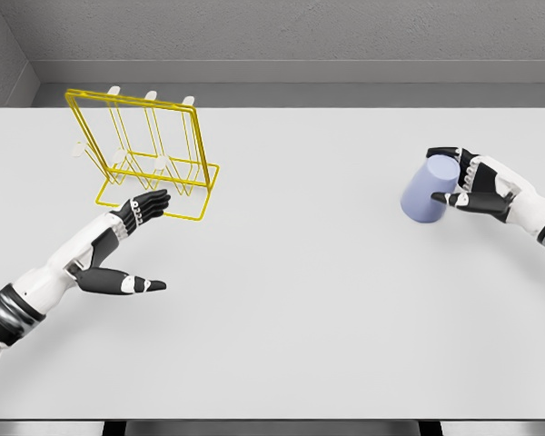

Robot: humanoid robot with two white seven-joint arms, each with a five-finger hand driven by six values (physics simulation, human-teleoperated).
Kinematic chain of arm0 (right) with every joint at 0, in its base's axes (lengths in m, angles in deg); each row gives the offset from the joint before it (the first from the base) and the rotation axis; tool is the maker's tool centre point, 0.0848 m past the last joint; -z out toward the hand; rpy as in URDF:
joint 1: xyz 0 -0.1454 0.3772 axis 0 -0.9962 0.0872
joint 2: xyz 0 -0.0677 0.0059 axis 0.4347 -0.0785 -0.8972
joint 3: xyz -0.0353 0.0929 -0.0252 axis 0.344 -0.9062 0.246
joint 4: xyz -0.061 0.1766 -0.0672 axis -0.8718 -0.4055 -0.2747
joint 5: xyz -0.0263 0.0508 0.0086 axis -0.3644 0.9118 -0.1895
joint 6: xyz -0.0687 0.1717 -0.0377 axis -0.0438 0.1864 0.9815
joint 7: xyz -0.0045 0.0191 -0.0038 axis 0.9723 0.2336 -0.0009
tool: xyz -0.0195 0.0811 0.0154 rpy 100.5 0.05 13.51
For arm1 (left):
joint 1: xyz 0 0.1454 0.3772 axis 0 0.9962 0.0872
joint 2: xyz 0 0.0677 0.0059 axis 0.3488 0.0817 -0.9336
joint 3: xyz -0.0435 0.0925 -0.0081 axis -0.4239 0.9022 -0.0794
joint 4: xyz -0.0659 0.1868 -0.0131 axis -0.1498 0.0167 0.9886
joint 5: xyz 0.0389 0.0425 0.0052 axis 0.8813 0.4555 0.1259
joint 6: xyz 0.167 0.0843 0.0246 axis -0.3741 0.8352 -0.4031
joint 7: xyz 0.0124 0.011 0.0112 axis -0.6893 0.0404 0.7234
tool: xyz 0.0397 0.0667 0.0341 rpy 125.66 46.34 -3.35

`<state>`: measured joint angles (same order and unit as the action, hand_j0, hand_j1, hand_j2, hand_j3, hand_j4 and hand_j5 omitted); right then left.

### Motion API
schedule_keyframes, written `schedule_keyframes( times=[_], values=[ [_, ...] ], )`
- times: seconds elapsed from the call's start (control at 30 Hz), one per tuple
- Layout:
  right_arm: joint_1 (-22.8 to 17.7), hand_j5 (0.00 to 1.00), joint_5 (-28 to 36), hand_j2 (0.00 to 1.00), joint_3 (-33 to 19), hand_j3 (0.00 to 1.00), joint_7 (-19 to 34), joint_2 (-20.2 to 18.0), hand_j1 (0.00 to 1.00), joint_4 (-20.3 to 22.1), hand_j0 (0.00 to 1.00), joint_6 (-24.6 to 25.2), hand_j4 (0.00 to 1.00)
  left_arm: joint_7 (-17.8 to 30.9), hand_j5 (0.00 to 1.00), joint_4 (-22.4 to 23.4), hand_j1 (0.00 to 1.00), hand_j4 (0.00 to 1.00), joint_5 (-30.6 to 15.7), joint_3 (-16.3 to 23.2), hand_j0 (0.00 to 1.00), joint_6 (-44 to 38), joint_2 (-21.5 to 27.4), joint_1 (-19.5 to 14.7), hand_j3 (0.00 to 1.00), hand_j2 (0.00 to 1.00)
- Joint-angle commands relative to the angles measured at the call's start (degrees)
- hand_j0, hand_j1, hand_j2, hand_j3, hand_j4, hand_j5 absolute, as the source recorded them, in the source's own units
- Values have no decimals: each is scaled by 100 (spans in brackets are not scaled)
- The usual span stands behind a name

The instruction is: Place the cup on the cup holder with both arms

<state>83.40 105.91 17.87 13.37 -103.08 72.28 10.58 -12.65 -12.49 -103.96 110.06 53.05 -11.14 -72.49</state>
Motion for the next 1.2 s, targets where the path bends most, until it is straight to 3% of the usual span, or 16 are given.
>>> schedule_keyframes(
  times=[0.0,0.2,0.23,1.17],
  values=[
    [0,63,-179,63,39,63,9,3,63,-27,63,17,63,-8,100,-6,100,100,-17,-14,100,2,6,9,100,100],
    [0,59,-170,59,30,59,9,3,59,-18,59,26,59,1,100,-6,100,100,-17,-14,100,37,24,0,100,100],
    [0,55,-170,55,30,55,9,-15,55,-18,55,17,55,1,100,-6,100,100,-17,-14,100,29,15,0,100,100],
    [88,54,-127,54,-40,54,9,-94,54,422,54,184,54,1,100,-6,100,100,-26,-242,100,2,24,9,100,100]
  ],
)
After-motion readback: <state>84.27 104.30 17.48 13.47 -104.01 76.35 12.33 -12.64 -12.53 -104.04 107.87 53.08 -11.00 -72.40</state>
